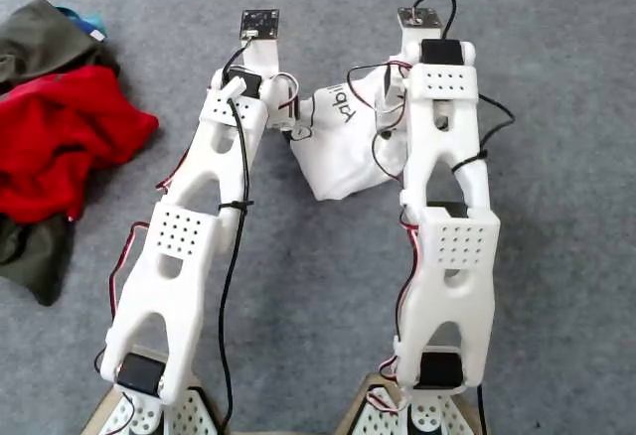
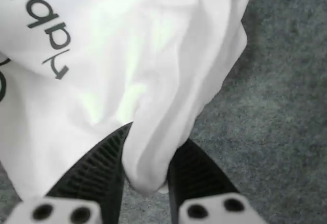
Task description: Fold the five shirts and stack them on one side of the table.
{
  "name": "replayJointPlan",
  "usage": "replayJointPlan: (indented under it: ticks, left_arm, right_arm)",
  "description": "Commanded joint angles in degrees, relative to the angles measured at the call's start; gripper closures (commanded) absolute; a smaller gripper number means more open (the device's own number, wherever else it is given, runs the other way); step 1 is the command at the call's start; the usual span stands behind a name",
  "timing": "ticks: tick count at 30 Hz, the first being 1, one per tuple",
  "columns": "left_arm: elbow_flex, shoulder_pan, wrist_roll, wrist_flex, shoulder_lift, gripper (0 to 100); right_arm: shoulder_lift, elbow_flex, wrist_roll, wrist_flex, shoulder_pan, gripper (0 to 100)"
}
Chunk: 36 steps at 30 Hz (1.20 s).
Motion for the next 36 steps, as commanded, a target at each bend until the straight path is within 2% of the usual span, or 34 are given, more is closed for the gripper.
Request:
replayJointPlan:
  ticks: [1,6,18,24,31,36]
  left_arm:
    - [-1.3,0.6,0.0,-0.3,-1.1,84]
    - [-5.4,1.9,0.0,-0.3,-0.5,95]
    - [-5.9,4.4,0.0,-0.4,-0.5,97]
    - [-6.0,4.5,0.0,-3.3,-1.1,97]
    - [-12.0,5.0,5.6,-2.6,-0.8,97]
    - [-12.2,7.8,6.2,-3.1,-1.1,97]
  right_arm:
    - [-3.3,-2.9,0.2,0.3,-0.6,98.5]
    - [-3.0,-2.9,0.2,1.6,-0.6,98.5]
    - [-3.2,-3.4,0.3,1.8,3.1,98.5]
    - [-3.4,-3.6,0.4,1.8,3.0,98.5]
    - [-4.5,-6.2,0.5,4.3,4.2,98.5]
    - [-5.3,-11.2,2.5,5.5,8.0,98.5]
